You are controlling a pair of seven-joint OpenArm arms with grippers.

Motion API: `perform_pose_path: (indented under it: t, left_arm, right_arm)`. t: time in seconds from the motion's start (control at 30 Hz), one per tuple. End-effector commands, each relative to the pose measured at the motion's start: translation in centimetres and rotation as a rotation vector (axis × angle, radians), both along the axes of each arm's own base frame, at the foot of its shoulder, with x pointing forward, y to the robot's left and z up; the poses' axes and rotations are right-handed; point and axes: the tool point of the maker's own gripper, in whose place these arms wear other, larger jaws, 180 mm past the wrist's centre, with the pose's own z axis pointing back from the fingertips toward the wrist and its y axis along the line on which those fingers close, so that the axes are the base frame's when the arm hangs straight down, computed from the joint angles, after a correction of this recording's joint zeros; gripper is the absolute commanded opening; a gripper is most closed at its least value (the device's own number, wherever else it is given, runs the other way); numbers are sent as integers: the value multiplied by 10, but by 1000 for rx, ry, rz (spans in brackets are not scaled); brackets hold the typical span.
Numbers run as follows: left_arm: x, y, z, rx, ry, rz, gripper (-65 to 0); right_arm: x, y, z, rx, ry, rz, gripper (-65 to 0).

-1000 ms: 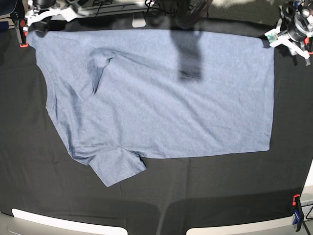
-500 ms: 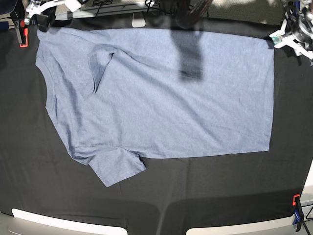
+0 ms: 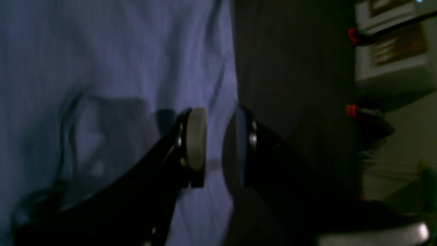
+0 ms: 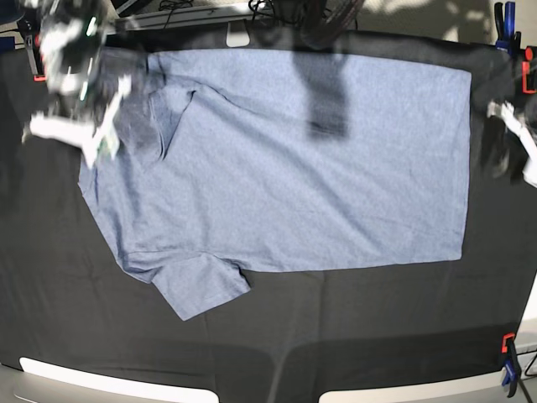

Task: Layout the t-shirt on the table in an organized manner, then fold the t-shirt properly
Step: 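Grasp the shirt side edge with both grippers near the hem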

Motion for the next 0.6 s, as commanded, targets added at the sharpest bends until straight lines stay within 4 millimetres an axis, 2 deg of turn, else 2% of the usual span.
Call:
perform_pose_path:
  t: [0.0, 0.1, 0.27, 0.43, 0.57]
  left_arm:
    - [19, 4, 17, -30, -70, 13, -421]
    - [49, 6, 19, -155, -127, 89, -421]
    - [97, 5, 20, -309, -151, 173, -421]
    - [137, -6, 3, -422, -105, 226, -421]
    - [161, -5, -15, -455, -52, 277, -421]
  right_arm:
    - [17, 3, 20, 20, -79, 14, -503]
    - [43, 12, 33, 98, -140, 16, -502]
    - [80, 12, 19, 140, -131, 31, -467]
    - [128, 3, 13, 209, -136, -25, -467]
    - [159, -1, 33, 198, -217, -57, -467]
